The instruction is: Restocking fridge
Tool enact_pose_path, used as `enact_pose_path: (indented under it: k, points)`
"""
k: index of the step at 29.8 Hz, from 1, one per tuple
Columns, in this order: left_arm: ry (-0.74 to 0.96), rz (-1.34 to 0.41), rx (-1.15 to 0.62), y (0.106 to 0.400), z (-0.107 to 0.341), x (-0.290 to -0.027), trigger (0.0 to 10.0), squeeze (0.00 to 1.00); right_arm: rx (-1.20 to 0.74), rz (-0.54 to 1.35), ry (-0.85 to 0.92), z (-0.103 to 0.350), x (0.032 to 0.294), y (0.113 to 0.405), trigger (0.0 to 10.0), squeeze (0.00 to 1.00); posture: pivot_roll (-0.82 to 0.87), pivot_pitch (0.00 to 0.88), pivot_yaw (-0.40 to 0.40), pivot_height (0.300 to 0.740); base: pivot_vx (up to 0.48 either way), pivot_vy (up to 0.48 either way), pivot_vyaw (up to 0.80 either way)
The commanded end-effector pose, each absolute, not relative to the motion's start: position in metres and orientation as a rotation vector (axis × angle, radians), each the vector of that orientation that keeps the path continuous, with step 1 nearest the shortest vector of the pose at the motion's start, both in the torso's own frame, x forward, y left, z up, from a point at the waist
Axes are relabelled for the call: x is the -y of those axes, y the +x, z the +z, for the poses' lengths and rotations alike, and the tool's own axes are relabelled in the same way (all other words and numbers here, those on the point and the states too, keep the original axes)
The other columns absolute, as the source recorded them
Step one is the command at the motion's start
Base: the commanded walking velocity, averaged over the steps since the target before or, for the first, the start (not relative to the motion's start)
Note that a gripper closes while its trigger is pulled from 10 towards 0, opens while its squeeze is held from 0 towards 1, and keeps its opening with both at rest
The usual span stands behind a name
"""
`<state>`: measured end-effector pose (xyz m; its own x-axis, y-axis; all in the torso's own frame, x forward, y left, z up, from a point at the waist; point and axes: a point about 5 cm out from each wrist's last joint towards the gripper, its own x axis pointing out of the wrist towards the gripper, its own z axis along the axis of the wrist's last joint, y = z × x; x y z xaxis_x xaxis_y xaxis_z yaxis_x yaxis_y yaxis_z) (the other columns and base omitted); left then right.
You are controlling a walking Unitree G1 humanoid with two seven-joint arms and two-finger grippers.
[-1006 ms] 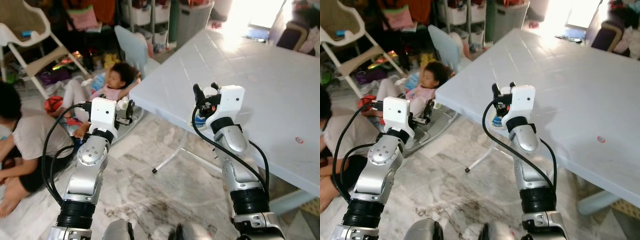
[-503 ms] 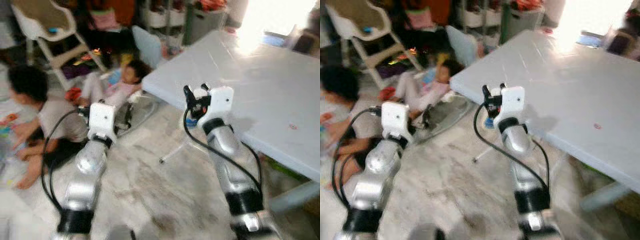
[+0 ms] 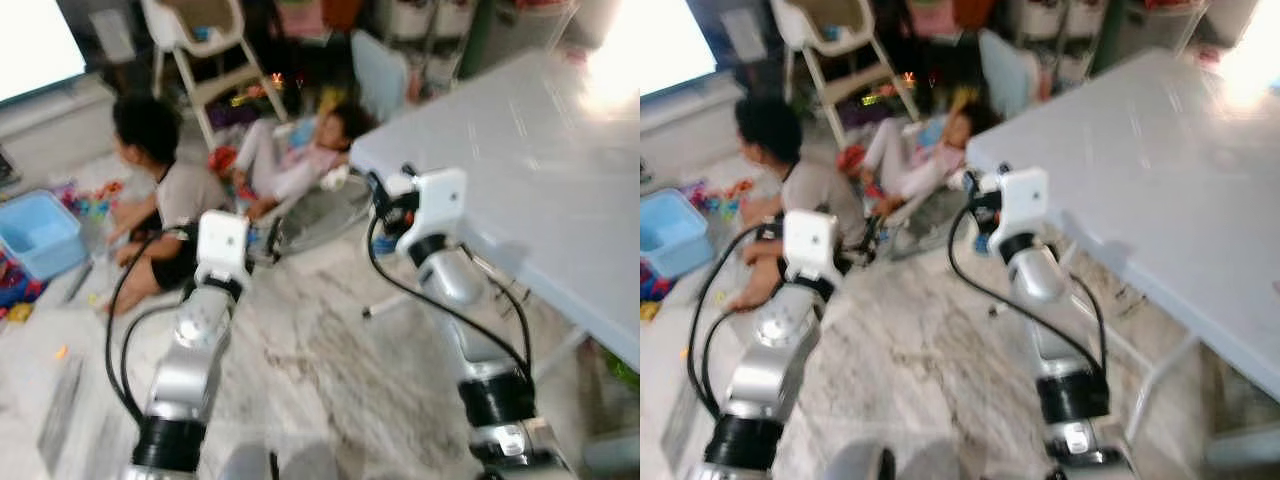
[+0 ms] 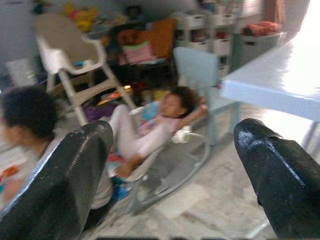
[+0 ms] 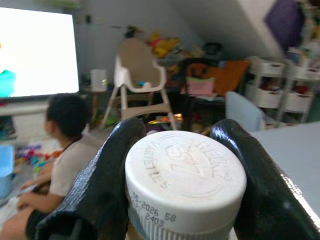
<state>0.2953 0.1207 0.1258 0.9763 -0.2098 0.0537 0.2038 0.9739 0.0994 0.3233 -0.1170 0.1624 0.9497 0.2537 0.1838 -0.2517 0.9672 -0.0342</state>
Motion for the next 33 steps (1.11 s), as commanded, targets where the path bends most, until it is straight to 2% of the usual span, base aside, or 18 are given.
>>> enact_pose_path:
  k: [1, 10, 12, 21, 33]
  points:
    - [0.099, -0.178, 0.069, 0.296, 0.127, -0.128, 10.0, 0.00, 0.241, 0.306, -0.011, 0.174, 0.105, 0.321, 10.0, 0.00, 0.03, 0.000, -0.029, 0.740, 0.000, 0.000, 0.80]
    - [0.091, -0.136, 0.061, 0.292, 0.125, -0.136, 10.0, 0.00, 0.205, 0.295, -0.012, 0.165, 0.116, 0.318, 10.0, 0.00, 0.03, 0.000, -0.035, 0.740, -0.054, 0.000, 0.80]
    - [0.093, -0.134, 0.050, 0.291, 0.123, -0.139, 10.0, 0.00, 0.187, 0.290, -0.013, 0.160, 0.119, 0.318, 10.0, 0.00, 0.03, 0.000, -0.032, 0.740, -0.324, 0.000, 0.77]
    - [0.100, -0.148, 0.052, 0.293, 0.123, -0.136, 10.0, 0.00, 0.185, 0.279, -0.015, 0.160, 0.119, 0.320, 10.0, 0.00, 0.03, 0.000, -0.028, 0.740, -0.353, 0.000, 0.00]
    - [0.099, -0.154, 0.054, 0.293, 0.124, -0.134, 10.0, 0.00, 0.183, 0.289, -0.006, 0.158, 0.118, 0.320, 10.0, 0.00, 0.03, 0.000, -0.023, 0.740, -0.354, 0.000, 0.80]
